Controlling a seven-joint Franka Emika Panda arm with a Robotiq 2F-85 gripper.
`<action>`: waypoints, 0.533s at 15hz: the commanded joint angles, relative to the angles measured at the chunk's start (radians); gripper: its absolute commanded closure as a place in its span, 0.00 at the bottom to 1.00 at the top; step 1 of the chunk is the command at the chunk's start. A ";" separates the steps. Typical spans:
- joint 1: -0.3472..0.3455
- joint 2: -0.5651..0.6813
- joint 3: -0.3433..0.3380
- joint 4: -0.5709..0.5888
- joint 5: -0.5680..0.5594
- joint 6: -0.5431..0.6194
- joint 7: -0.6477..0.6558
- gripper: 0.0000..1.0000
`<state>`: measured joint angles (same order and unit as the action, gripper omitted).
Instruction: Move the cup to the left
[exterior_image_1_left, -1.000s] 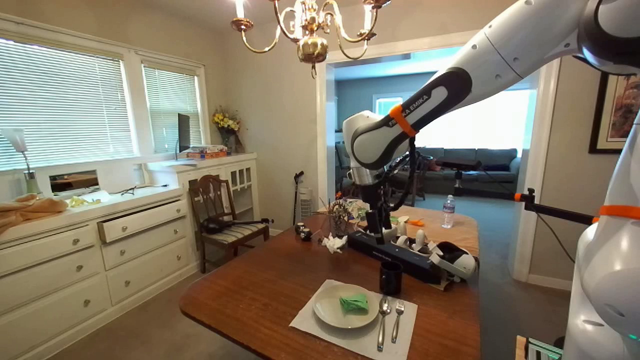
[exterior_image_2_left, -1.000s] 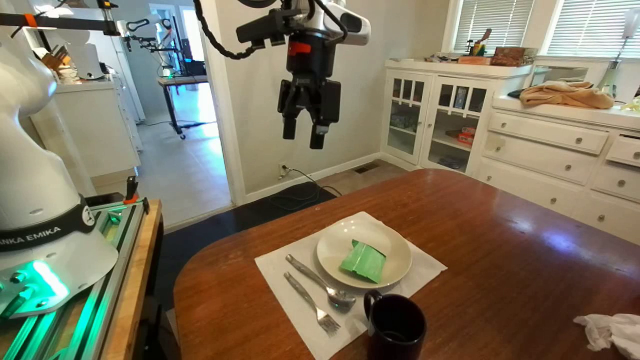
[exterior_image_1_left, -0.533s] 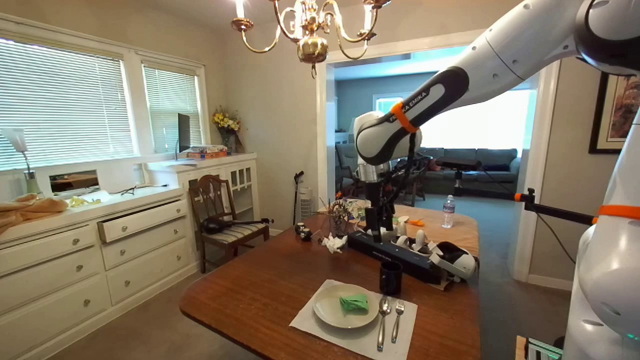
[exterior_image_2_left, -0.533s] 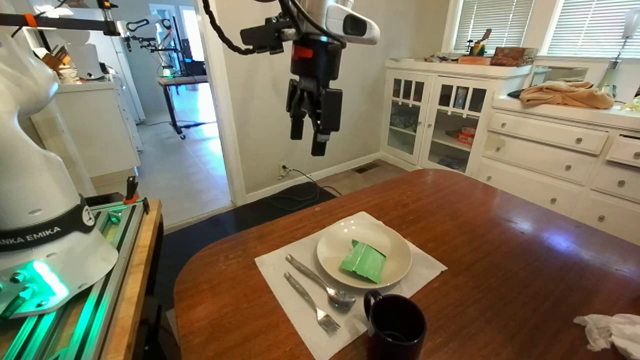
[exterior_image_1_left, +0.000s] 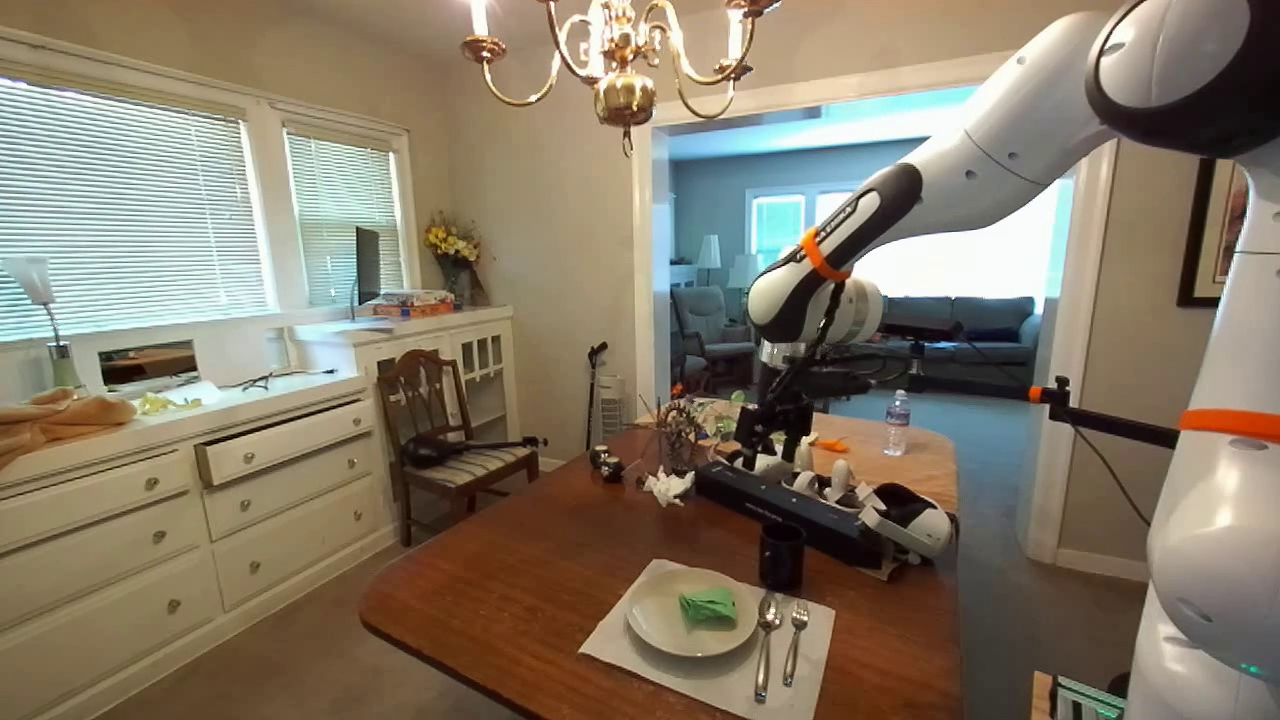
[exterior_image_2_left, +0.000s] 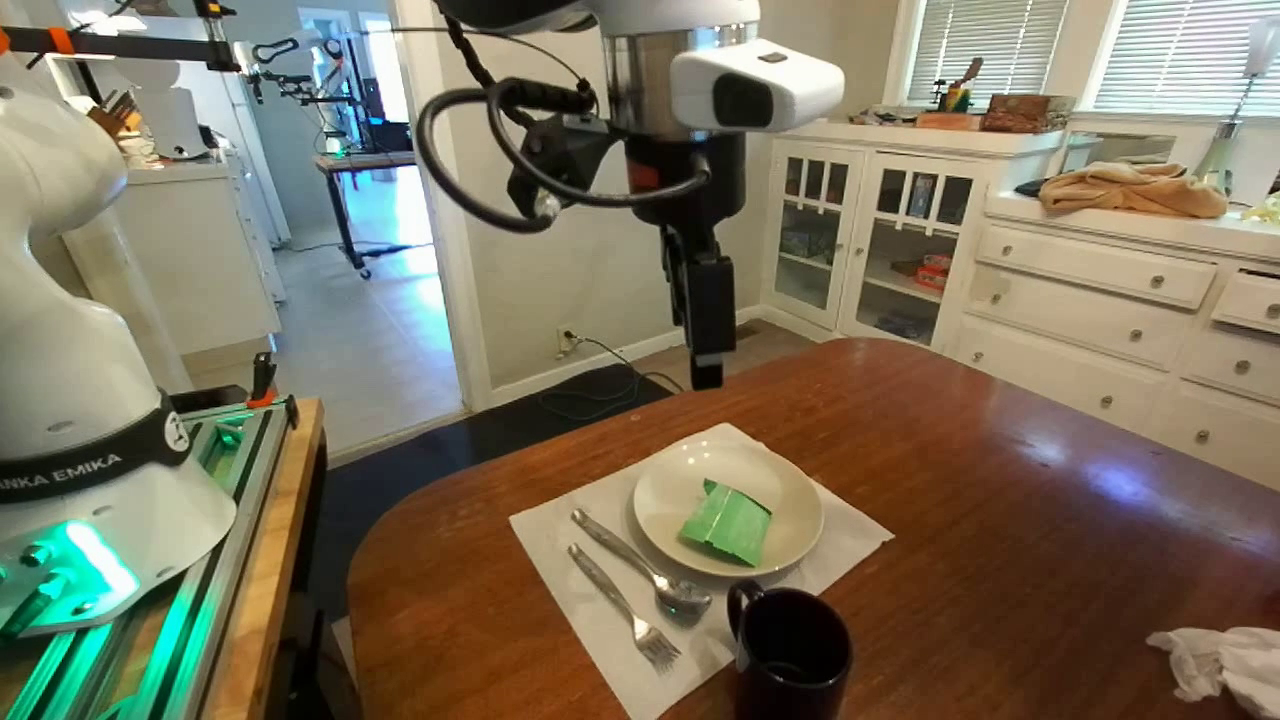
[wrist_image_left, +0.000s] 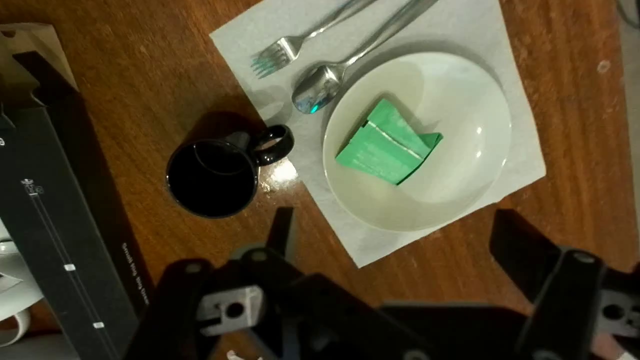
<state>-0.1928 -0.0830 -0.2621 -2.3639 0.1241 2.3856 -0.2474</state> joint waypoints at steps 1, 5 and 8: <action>-0.007 0.039 0.014 -0.053 0.079 0.141 0.130 0.00; -0.010 0.051 0.024 -0.046 0.073 0.082 0.174 0.00; -0.009 0.061 0.031 -0.047 0.083 0.082 0.198 0.00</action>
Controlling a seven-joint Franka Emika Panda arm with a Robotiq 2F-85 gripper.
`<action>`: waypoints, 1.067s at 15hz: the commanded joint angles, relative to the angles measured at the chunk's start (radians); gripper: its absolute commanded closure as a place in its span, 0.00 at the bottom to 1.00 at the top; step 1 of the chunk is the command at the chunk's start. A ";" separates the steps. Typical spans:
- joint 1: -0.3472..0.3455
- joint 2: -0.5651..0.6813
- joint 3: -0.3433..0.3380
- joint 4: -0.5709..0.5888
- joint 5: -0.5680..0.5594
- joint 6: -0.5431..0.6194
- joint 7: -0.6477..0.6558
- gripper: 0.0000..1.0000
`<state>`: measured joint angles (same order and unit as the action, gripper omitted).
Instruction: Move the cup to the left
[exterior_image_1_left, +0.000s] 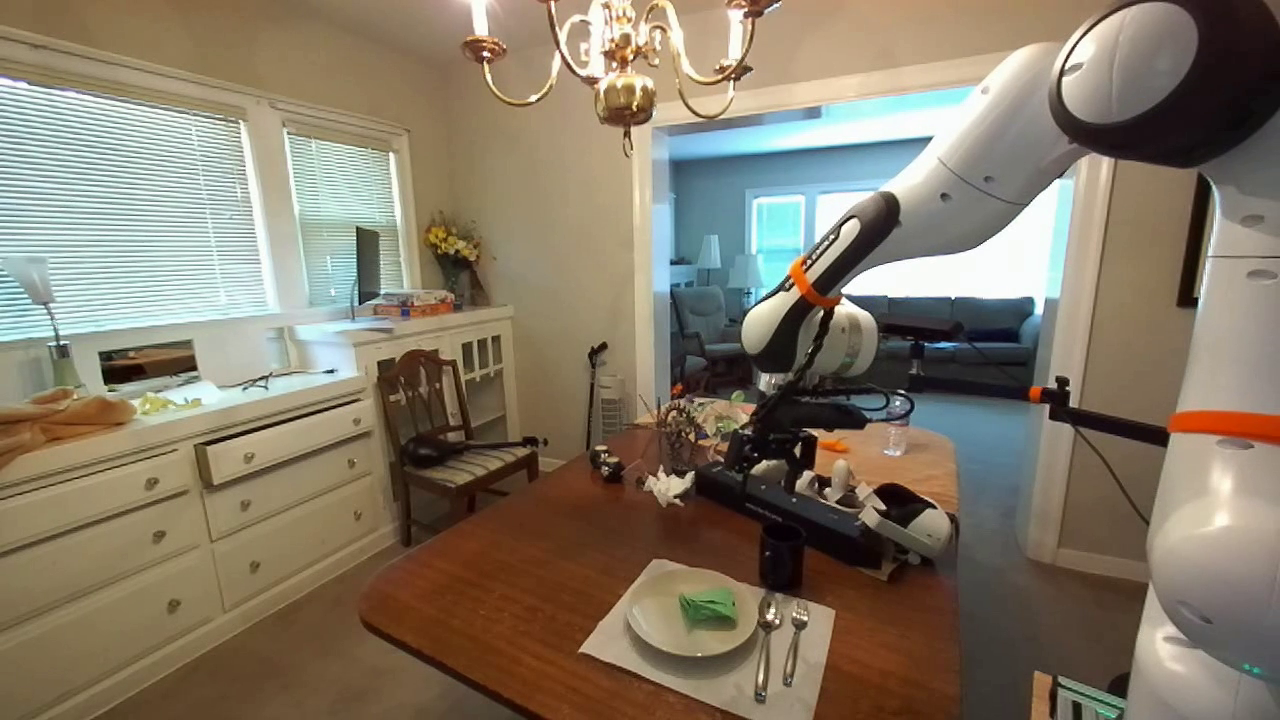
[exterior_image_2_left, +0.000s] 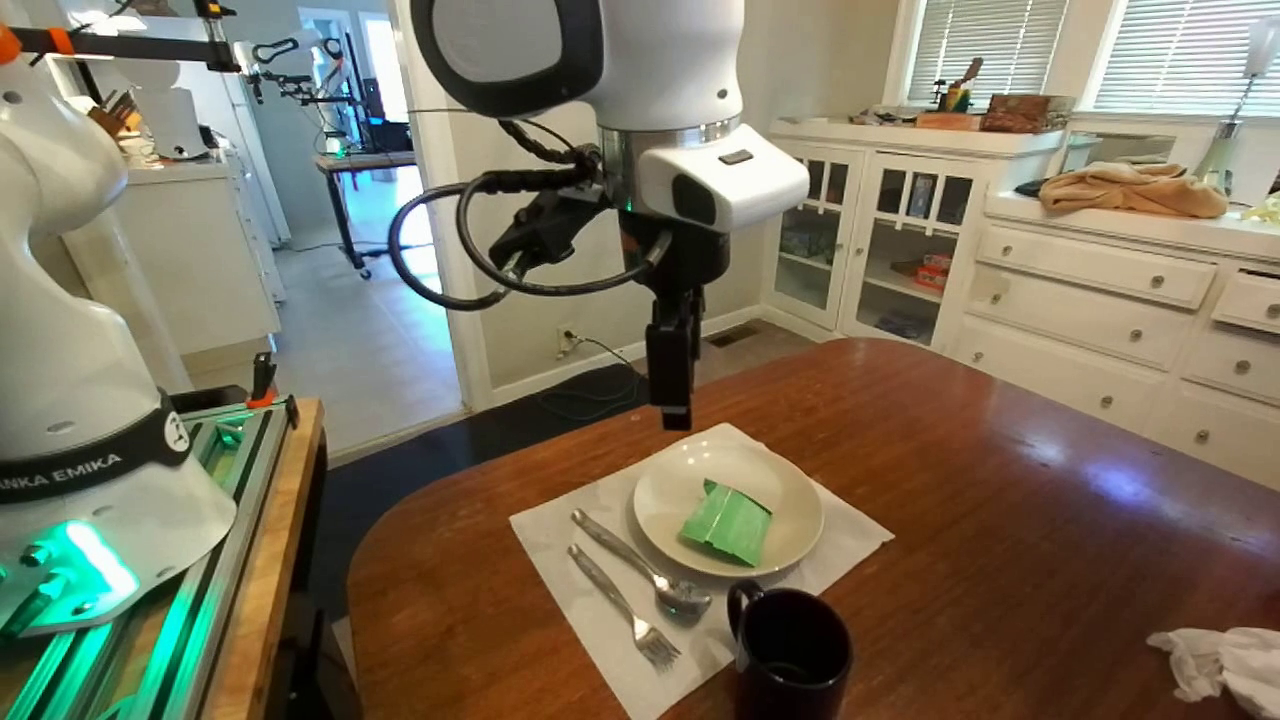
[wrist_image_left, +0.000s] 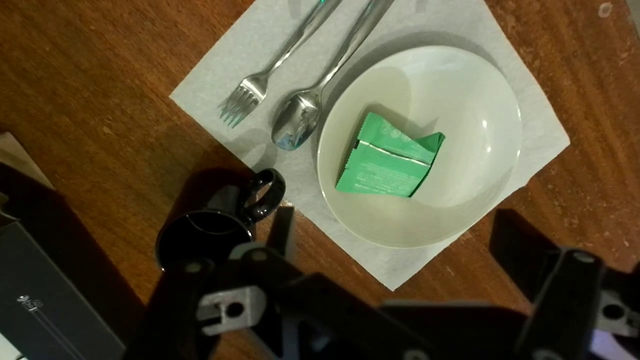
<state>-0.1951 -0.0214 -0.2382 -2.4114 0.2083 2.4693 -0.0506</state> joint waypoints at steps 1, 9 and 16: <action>-0.007 -0.001 0.007 0.001 -0.001 -0.002 0.003 0.00; -0.037 0.067 -0.013 0.007 0.033 0.021 0.207 0.00; -0.044 0.114 -0.010 0.000 0.123 0.085 0.282 0.00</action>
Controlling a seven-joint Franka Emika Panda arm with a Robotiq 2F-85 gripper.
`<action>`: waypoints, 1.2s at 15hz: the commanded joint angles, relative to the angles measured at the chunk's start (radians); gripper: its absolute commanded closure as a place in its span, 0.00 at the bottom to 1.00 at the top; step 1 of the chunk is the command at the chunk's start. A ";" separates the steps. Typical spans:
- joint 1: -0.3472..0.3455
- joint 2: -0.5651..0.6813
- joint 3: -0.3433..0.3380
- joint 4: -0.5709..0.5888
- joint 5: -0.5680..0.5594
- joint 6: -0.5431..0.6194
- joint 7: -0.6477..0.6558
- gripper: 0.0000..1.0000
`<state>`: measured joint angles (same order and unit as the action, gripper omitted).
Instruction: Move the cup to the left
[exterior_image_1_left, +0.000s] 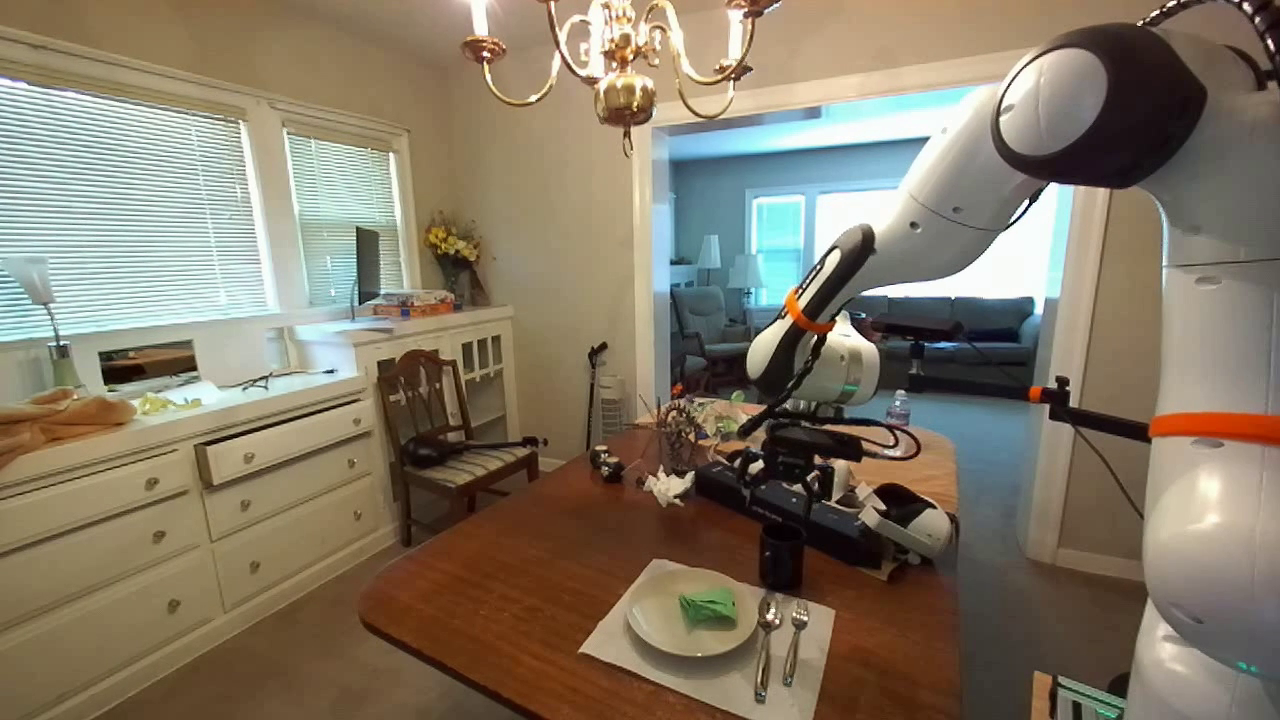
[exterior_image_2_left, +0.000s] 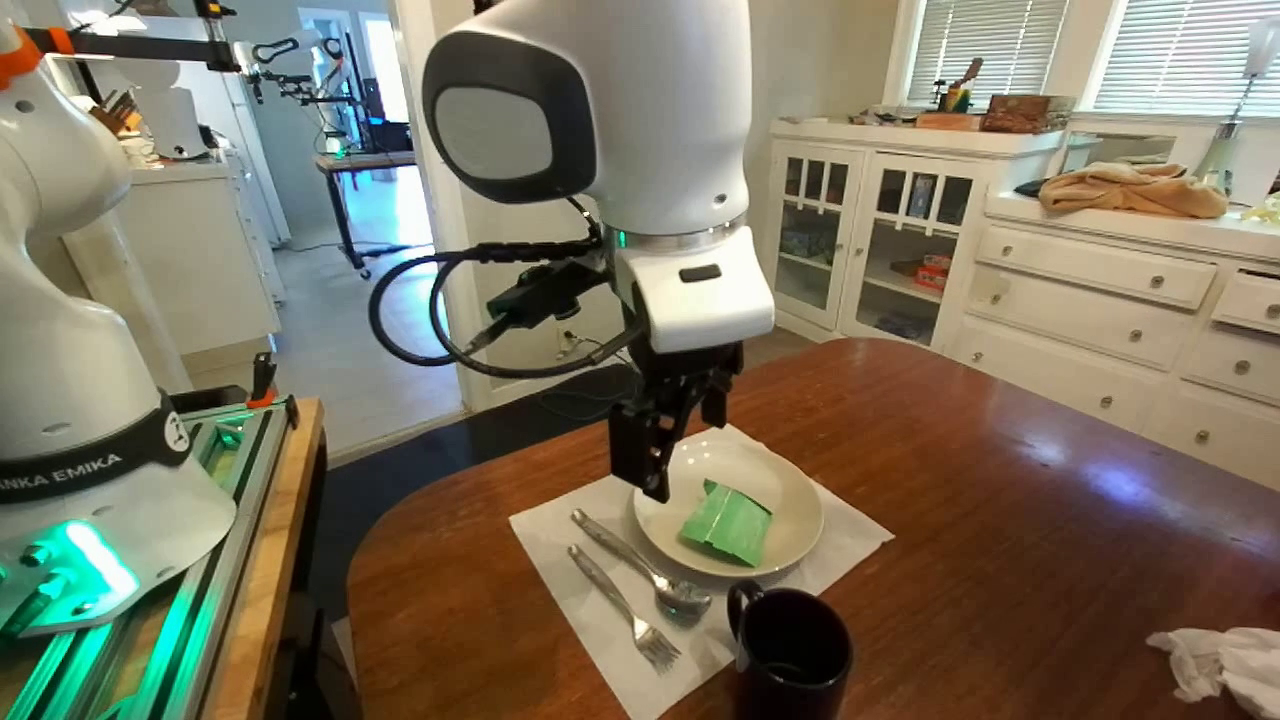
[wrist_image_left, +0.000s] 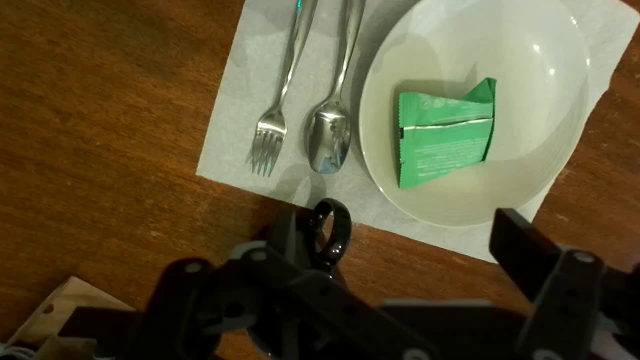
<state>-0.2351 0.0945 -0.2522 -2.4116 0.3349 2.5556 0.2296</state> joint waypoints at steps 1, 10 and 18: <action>-0.004 0.011 0.006 0.001 0.006 -0.001 0.010 0.00; 0.001 0.114 0.037 0.051 0.126 0.174 0.084 0.00; 0.019 0.264 0.014 0.143 0.119 0.208 0.295 0.00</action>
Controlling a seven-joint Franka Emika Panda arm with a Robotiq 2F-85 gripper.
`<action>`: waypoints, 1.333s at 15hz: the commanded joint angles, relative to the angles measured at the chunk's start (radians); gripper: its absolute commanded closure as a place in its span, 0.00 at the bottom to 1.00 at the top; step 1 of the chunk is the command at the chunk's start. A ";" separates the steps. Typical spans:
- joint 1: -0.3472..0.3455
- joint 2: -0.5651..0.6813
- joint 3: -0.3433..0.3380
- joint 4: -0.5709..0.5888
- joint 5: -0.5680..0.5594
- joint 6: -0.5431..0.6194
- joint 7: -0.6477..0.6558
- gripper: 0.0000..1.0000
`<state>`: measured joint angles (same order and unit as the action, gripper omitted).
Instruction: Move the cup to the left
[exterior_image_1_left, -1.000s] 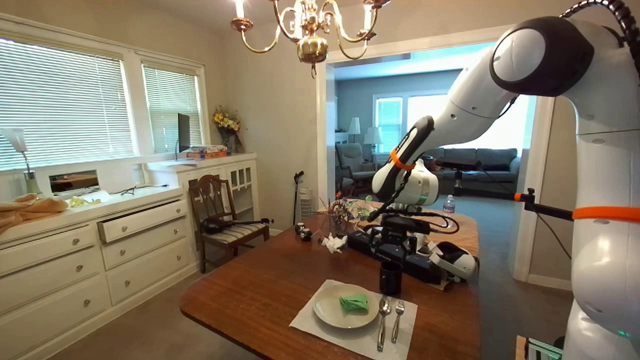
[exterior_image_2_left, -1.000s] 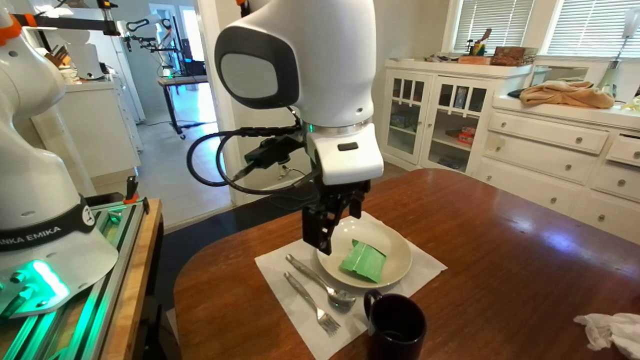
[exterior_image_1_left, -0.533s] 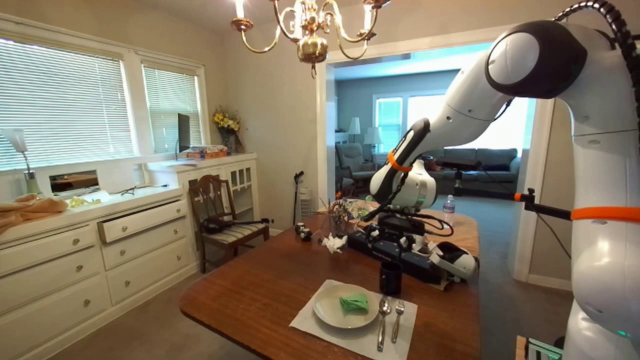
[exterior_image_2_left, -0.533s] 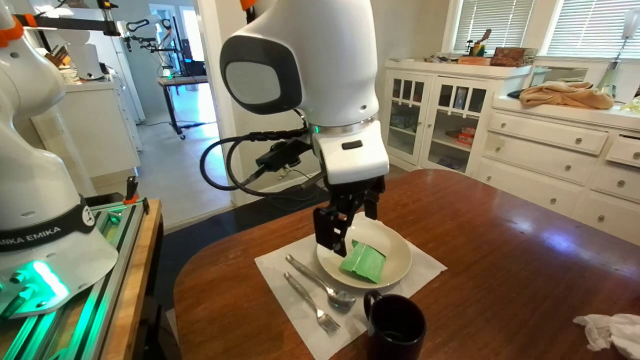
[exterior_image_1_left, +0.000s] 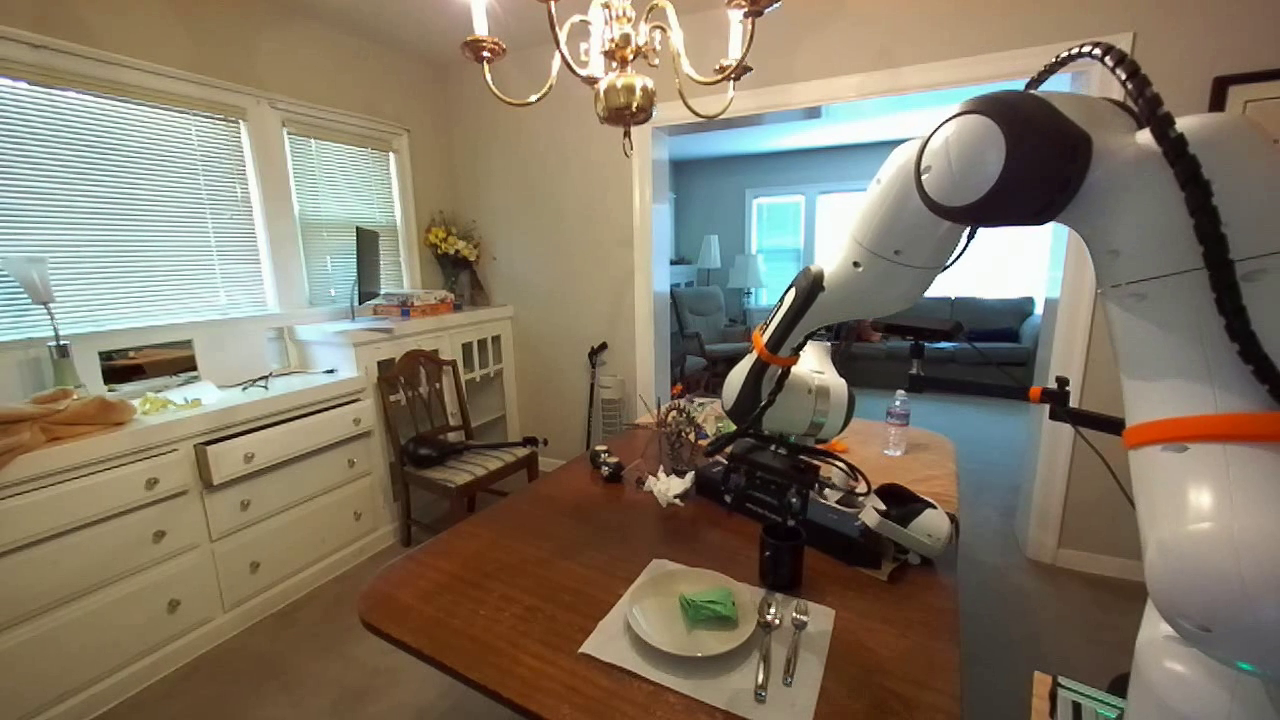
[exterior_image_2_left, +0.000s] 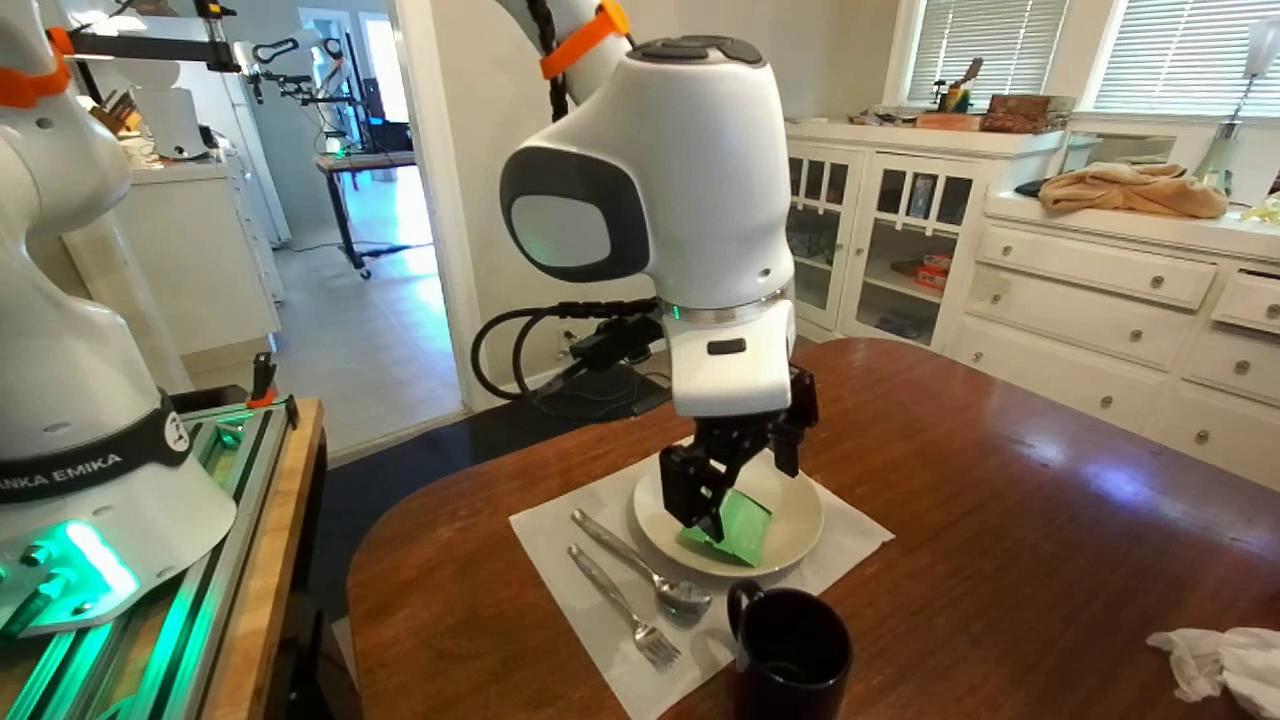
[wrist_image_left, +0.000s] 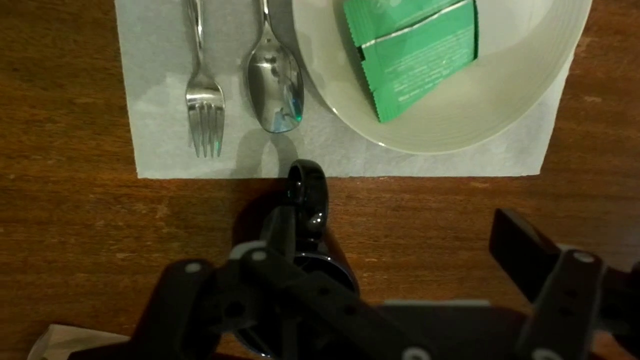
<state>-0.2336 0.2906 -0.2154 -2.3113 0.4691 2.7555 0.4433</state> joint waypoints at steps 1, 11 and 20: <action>0.019 0.080 -0.028 0.049 -0.018 0.009 0.098 0.00; 0.012 0.196 -0.034 0.095 -0.001 0.026 0.148 0.02; 0.000 0.231 -0.022 0.138 0.004 0.050 0.129 0.52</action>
<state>-0.2315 0.4905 -0.2428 -2.1954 0.4659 2.7800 0.5674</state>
